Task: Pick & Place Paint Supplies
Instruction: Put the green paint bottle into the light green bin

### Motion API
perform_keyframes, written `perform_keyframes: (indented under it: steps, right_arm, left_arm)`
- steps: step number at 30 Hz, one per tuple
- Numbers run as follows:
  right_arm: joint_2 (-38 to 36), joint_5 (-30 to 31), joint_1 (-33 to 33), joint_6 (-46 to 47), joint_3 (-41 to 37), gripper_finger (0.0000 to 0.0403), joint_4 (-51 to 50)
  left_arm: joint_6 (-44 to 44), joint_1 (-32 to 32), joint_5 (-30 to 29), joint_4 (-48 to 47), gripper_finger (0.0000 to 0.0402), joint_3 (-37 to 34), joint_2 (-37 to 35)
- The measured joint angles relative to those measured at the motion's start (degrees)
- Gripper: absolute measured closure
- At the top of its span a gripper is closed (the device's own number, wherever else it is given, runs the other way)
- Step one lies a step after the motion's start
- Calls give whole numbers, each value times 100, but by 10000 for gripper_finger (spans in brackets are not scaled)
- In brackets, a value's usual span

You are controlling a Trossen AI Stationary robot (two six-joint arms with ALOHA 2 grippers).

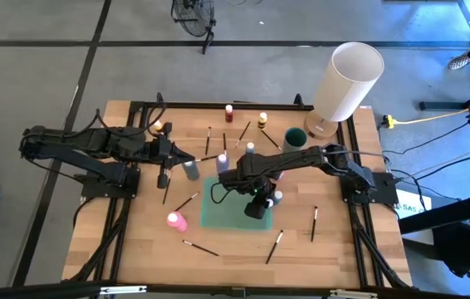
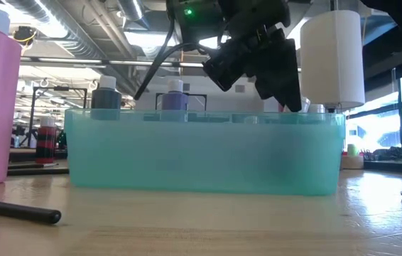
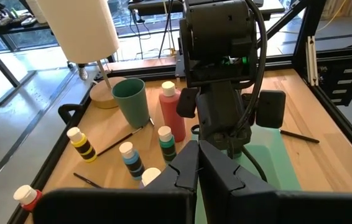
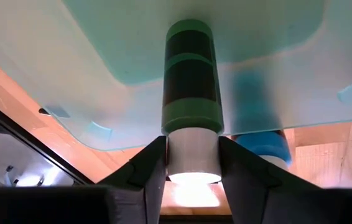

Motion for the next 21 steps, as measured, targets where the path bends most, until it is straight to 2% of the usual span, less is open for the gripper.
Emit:
perform_keyframes:
  steps: [21]
  right_arm:
    - [9,23,4,-107,179,248,366]
  left_arm:
    - [4,0,0,315,400,-374,-40]
